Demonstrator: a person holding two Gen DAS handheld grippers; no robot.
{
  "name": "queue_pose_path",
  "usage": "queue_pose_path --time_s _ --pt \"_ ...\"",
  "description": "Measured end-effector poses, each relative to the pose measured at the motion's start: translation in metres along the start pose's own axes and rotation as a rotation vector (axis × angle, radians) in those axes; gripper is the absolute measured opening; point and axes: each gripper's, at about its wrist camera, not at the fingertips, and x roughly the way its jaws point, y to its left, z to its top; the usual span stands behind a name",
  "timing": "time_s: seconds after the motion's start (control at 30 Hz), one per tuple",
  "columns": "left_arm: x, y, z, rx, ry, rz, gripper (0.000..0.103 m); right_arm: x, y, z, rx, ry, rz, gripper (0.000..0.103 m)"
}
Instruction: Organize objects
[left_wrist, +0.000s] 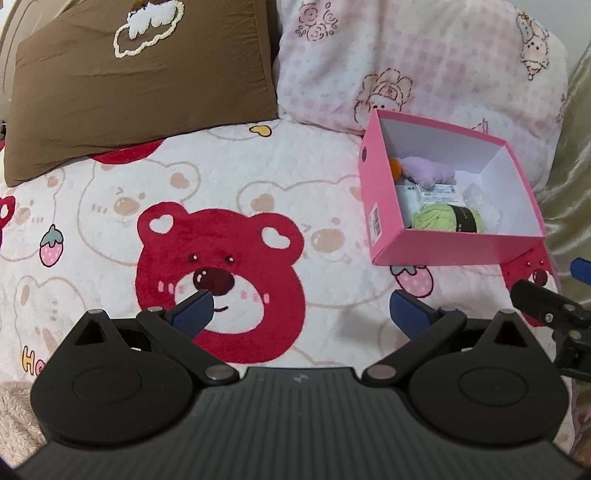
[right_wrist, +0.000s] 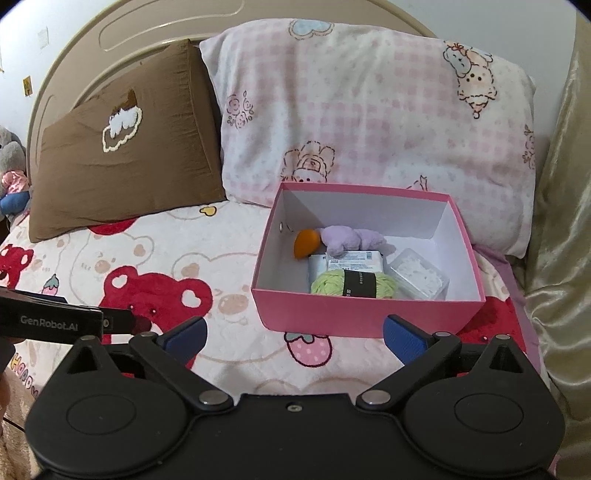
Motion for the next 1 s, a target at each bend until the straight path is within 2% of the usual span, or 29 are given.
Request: queue_pose_path --time_s 0.3,0.47,0.7,1.0 --pt "0.002 0.004 0.0 -0.014 0.015 0.011 0.103 0.006 -0.003 -0.001 0.019 0.014 -0.022 0.103" --pt "0.001 0.008 0.001 -0.043 0.032 -0.024 0.103 0.01 -0.002 0.0 0.016 0.023 -0.032 0.103" --pt "0.0 0.008 0.002 -0.021 0.02 0.031 0.103 0.013 -0.002 0.001 0.017 0.033 -0.043 0.103" --pt "0.001 0.012 0.004 -0.022 0.032 0.034 0.103 0.013 -0.001 0.001 0.013 0.036 -0.044 0.103"
